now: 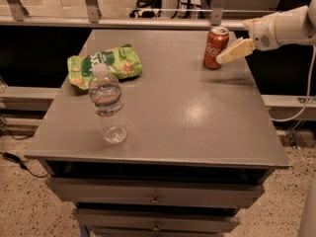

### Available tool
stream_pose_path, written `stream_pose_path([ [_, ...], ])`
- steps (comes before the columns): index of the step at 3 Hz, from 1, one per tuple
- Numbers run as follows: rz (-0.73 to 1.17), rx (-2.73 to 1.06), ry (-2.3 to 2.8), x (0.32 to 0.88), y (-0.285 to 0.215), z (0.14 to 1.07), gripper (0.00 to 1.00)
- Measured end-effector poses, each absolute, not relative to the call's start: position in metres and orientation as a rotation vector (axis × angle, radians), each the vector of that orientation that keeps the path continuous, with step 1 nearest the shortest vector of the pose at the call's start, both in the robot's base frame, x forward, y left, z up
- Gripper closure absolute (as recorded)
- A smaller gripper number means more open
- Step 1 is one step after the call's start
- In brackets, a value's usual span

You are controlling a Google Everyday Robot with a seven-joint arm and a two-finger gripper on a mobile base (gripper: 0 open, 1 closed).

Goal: Move coke can near water bottle

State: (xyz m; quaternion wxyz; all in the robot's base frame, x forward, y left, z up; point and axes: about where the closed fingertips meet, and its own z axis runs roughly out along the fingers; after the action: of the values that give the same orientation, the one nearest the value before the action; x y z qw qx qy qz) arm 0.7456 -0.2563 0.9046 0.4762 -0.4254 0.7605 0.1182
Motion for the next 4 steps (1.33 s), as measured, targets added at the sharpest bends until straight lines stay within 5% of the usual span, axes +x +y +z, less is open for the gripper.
stream_pose_path([
  [1, 0.378, -1.002, 1.824, 0.756, -0.242, 0.893, 0.00],
  [2, 0.438, -0.980, 1.780, 0.760, -0.230, 0.891, 0.15],
  [4, 0.520, -0.952, 1.696, 0.751, -0.220, 0.910, 0.69],
])
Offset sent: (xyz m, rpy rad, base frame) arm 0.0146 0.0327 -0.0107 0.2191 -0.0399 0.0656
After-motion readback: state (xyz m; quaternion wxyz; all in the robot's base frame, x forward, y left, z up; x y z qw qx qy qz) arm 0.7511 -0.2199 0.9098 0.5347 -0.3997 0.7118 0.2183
